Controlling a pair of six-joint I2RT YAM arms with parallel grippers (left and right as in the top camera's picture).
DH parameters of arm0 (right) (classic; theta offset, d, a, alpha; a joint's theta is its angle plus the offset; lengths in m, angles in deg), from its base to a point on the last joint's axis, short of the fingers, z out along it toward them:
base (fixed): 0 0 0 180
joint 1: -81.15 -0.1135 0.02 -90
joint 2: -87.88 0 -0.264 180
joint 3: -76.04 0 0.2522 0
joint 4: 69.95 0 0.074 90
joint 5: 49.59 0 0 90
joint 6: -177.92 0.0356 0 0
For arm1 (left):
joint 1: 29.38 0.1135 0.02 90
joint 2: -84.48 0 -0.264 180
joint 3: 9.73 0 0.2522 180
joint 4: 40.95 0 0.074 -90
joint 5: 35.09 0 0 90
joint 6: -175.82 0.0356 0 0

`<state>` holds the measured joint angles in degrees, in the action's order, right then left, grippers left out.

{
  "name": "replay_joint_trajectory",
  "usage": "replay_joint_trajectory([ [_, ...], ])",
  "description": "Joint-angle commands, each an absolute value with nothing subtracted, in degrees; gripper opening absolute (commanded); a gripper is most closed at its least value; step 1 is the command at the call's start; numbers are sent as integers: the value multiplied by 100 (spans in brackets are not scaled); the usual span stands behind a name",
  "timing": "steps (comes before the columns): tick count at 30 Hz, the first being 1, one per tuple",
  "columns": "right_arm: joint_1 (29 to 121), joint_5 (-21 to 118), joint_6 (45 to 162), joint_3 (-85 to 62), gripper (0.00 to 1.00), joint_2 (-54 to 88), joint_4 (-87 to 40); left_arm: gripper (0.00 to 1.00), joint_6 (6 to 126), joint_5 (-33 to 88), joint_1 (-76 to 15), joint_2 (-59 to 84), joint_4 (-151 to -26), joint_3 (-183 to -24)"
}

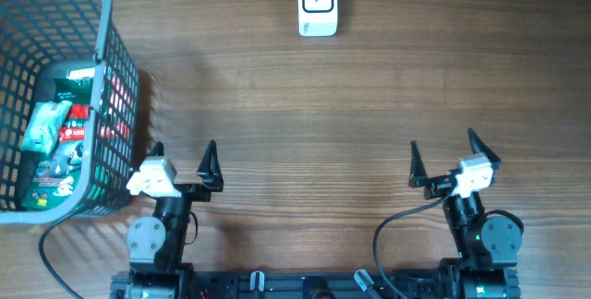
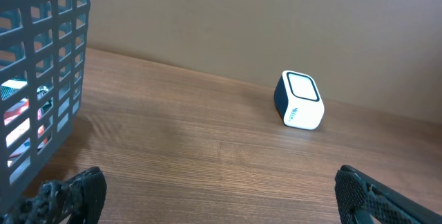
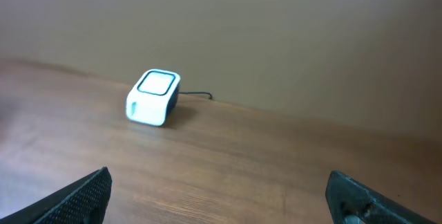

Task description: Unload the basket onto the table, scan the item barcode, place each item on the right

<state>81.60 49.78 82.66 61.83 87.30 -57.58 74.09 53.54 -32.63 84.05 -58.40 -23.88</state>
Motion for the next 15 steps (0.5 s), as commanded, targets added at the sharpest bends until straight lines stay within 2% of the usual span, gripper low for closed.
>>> replay_joint_trajectory([
  [1, 8186, 4366, 8950, 6194, 100, 8723, -5751, 100, 7335, 5435, -3226, 8399, -5896, -2383],
  [15, 8186, 4357, 8950, 6194, 100, 8708, -5620, 100, 7335, 5435, -3226, 8399, -5896, -2383],
])
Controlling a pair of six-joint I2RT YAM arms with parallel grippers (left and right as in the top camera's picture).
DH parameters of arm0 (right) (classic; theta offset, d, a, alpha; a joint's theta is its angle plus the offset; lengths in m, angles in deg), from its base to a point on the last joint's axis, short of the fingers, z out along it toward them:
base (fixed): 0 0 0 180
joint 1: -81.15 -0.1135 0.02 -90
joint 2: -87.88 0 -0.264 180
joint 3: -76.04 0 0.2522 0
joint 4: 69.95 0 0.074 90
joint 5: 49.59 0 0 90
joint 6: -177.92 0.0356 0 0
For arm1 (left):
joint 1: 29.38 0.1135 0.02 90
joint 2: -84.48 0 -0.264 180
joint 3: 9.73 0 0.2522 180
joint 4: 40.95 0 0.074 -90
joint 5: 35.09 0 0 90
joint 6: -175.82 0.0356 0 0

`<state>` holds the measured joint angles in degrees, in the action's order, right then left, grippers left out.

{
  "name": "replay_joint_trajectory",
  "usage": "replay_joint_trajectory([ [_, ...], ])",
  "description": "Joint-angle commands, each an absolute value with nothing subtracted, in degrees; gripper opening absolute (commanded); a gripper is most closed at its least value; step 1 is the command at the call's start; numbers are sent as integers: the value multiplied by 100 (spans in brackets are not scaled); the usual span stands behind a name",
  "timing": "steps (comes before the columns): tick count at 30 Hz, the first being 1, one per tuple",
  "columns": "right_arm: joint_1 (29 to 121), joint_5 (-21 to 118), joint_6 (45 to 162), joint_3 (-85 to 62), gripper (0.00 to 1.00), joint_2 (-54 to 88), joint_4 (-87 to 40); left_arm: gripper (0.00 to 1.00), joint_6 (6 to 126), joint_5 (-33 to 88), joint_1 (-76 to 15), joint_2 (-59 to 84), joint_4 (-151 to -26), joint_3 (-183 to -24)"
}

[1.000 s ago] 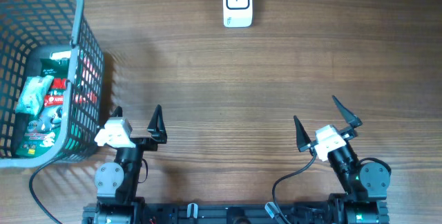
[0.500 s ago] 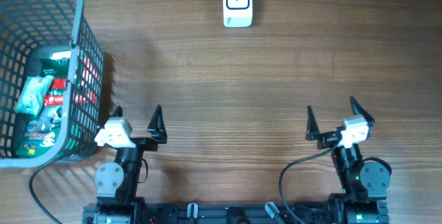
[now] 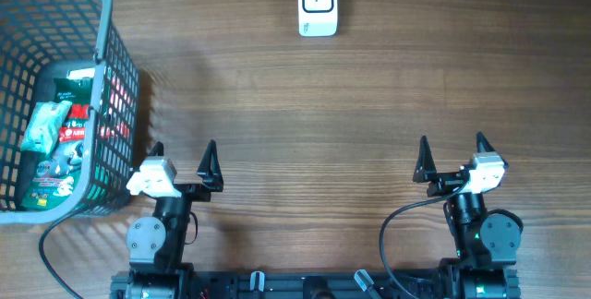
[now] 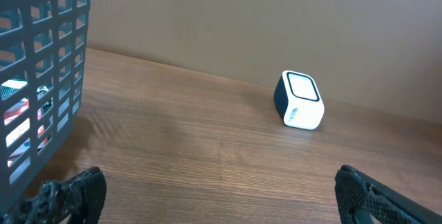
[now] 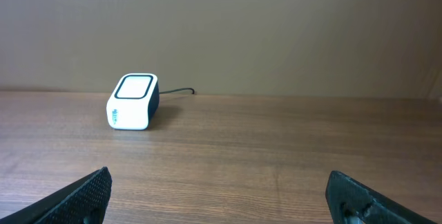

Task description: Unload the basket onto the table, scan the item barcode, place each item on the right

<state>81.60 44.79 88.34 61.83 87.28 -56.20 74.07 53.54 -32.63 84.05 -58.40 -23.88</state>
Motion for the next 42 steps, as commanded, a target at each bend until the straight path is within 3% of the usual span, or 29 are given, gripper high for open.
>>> replay_joint_trajectory([
  [1, 8186, 4357, 8948, 6194, 100, 8708, -5620, 100, 7335, 5435, -3226, 8399, -5896, -2383],
  [8, 8186, 4357, 8948, 6194, 100, 8708, -5620, 100, 7335, 5732, -3222, 8399, -5855, -2383],
  [13, 8186, 4357, 8950, 6194, 100, 8708, -5620, 100, 7337, 5160, -3222, 8399, -5741, -2420],
  [23, 8186, 4357, 8950, 6194, 100, 8708, -5620, 100, 7510, 5149, -3222, 7885, -6128, -3581],
  [30, 8186, 4357, 8948, 6194, 100, 8708, -5620, 100, 7857, 4989, -3222, 5805, -7168, -6005],
  [36, 8186, 4357, 8950, 6194, 100, 8708, -5620, 100, 7855, 4935, -3222, 3842, -9715, -9395],
  [38, 8186, 4357, 8948, 6194, 100, 8708, -5620, 100, 7853, 4775, -3222, 3523, -10351, -10005],
  [42, 8186, 4357, 8950, 6194, 100, 8708, -5620, 100, 7855, 4631, -3222, 3346, -10489, -10162],
])
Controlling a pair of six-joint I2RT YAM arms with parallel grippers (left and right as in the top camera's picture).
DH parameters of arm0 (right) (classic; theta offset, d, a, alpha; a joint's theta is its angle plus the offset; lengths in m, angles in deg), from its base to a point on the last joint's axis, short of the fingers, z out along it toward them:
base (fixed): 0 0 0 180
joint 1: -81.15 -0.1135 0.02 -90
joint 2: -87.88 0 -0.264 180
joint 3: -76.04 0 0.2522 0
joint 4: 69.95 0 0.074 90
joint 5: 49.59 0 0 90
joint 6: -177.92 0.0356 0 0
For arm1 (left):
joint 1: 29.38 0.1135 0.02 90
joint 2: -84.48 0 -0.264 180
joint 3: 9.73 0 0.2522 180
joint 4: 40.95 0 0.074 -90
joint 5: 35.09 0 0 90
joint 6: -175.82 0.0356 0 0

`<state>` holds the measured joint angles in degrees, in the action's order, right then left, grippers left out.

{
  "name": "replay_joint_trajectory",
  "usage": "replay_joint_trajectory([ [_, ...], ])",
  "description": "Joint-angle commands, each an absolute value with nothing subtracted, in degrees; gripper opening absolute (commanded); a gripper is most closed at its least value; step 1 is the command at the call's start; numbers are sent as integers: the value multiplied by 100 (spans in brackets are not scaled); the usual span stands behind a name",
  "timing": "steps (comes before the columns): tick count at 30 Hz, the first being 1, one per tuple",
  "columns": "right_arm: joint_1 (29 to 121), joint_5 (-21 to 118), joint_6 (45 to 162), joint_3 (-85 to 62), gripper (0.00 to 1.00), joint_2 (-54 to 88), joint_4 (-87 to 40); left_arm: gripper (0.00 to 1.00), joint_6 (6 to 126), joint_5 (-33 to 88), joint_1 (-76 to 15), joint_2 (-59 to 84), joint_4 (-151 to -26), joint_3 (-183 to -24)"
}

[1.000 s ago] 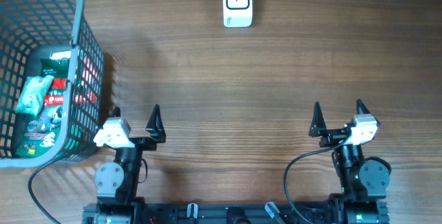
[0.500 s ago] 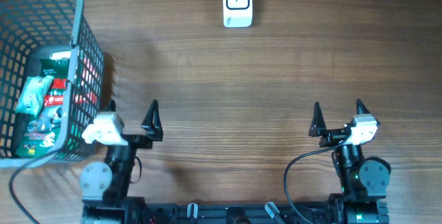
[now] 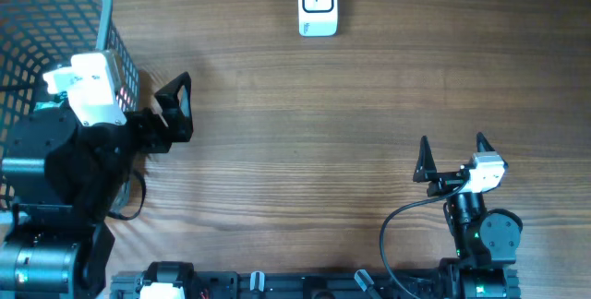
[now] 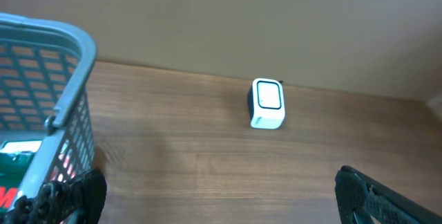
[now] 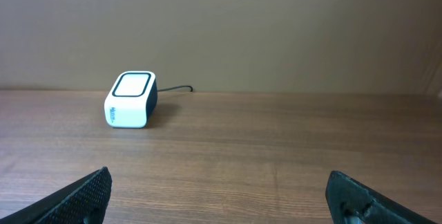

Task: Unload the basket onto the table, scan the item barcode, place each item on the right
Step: 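Reach the left gripper into the basket and grasp the green-capped jar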

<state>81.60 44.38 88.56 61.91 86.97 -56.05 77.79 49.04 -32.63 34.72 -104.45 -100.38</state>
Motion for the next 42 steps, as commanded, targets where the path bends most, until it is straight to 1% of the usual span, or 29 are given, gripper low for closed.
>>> replay_joint_trajectory([
  [1, 8186, 4357, 8950, 6194, 100, 8708, -5620, 100, 7853, 4637, -3222, 3346, -10447, -10162],
  [3, 8186, 4357, 8950, 6194, 100, 8708, -5620, 100, 7674, 4755, -3219, 3346, -10421, -10204],
  [7, 8186, 4357, 8950, 6194, 99, 8708, -5620, 100, 6395, 6200, -3044, 3107, -10508, -10630],
  [9, 8186, 4357, 8948, 6194, 100, 8708, -5620, 100, 6065, 6377, -2767, 2843, -10637, -11015],
  [14, 8186, 4357, 8950, 6194, 100, 8708, -5620, 100, 5173, 6375, -1554, 1783, -11520, -12287],
  [17, 8186, 4357, 8948, 6194, 100, 8708, -5620, 100, 4408, 6358, -809, 1298, -12147, -12632],
  [19, 8186, 4357, 8948, 6194, 100, 8708, -5620, 100, 3805, 6071, -186, 1000, -12641, -12641],
  [22, 8186, 4357, 8950, 6194, 100, 8708, -5620, 100, 3735, 5416, 518, 583, -13009, -12641],
  [25, 8186, 4357, 8950, 6194, 100, 8708, -5620, 100, 3772, 4930, 955, 209, -13186, -12641],
  [30, 8186, 4357, 8948, 6194, 100, 8708, -5620, 100, 4052, 4994, 1065, -86, -13420, -12625],
  [32, 8186, 4357, 8952, 6194, 100, 8708, -5620, 100, 3704, 5267, 1065, -182, -13774, -12625],
  [34, 8186, 4357, 8948, 6194, 100, 8708, -5620, 100, 3167, 5809, 1065, -322, -14171, -12623],
  [36, 8186, 4357, 8948, 6194, 100, 8708, -5620, 100, 3095, 6043, 1065, -499, -14292, -12619],
  [42, 8186, 4357, 8948, 6194, 100, 8708, -5620, 100, 3134, 6056, 1060, -1063, -14320, -12612],
])
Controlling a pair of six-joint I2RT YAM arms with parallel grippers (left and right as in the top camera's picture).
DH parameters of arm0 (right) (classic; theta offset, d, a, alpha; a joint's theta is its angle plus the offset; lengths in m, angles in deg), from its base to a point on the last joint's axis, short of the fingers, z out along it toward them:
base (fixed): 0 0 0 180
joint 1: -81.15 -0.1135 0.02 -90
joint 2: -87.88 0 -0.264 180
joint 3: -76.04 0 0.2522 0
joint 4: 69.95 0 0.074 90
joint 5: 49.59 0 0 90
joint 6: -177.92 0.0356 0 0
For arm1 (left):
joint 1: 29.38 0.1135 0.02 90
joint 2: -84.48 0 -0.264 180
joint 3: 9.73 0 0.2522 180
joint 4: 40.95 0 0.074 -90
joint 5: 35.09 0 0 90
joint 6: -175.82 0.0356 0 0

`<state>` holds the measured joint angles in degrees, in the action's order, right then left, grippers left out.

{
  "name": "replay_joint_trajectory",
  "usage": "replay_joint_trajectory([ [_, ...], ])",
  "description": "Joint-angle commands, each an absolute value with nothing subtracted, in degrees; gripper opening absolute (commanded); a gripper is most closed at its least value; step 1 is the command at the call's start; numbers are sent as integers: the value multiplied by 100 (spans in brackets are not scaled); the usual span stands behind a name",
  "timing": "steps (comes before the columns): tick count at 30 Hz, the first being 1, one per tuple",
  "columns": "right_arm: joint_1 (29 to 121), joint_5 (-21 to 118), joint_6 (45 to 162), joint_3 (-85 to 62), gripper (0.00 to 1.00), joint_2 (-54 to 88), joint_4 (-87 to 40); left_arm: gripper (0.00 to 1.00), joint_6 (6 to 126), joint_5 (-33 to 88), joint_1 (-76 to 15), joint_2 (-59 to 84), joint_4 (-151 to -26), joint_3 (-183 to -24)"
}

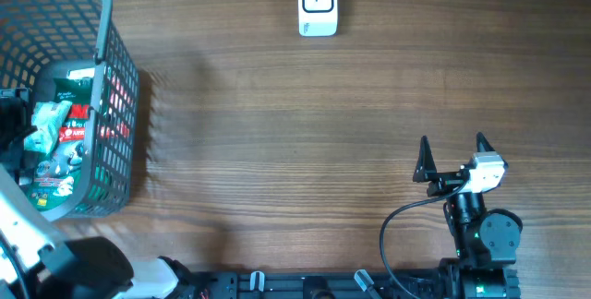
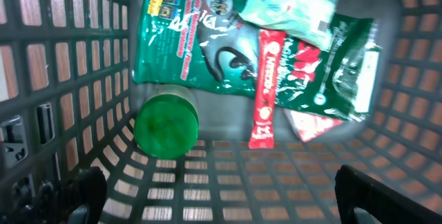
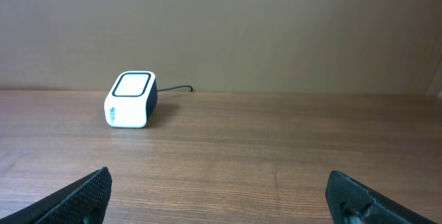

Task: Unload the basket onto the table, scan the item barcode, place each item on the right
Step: 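Reach the left gripper into the basket and grasp the green-capped jar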

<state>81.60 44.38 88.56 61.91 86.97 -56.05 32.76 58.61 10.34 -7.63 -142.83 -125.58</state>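
Note:
A grey mesh basket (image 1: 103, 22) stands at the table's left and holds the items. In the left wrist view I look straight down into it: a dark green packet (image 2: 193, 44), a pale green packet (image 2: 293, 6), a red stick pack (image 2: 266, 89), a green-and-red packet (image 2: 335, 72) and a round green lid (image 2: 166, 124). My left gripper (image 2: 221, 198) hangs open above the basket floor, holding nothing. The white scanner (image 1: 317, 4) sits at the far middle, also in the right wrist view (image 3: 131, 99). My right gripper (image 1: 451, 157) rests open near the front right.
The basket wall (image 2: 69, 79) rises close on the left of my left gripper. The scanner's cable runs off the far edge. Bare wooden table (image 1: 305, 133) lies between basket, scanner and right arm.
My left arm was beside the basket's right wall, its wrist view facing the scanner. Now it is over the basket at the far left, looking down at the items. The right arm is unchanged.
Both grippers rested open at the table's front edge, the right one angled left. Then the right one pointed straight ahead. Later the left arm stood raised next to the basket, and now it hangs open over the packets inside.

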Motion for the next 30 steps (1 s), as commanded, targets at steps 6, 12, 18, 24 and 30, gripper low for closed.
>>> replay_joint_trajectory([
  [6, 8186, 4357, 8950, 6194, 100, 8708, -5620, 100, 3132, 6041, 1008, -1279, -14274, -11981],
  [12, 8186, 4357, 8948, 6194, 100, 8708, -5620, 100, 3138, 6058, 982, -1282, -13830, -11063],
  [18, 8186, 4357, 8950, 6194, 100, 8708, -5620, 100, 3156, 6132, 984, -1282, -13826, -10558],
  [24, 8186, 4357, 8950, 6194, 100, 8708, -5620, 100, 3156, 6301, 984, -1282, -13852, -10459],
  [30, 8186, 4357, 8952, 6194, 100, 8708, -5620, 100, 3156, 6294, 944, -1282, -13140, -9635],
])
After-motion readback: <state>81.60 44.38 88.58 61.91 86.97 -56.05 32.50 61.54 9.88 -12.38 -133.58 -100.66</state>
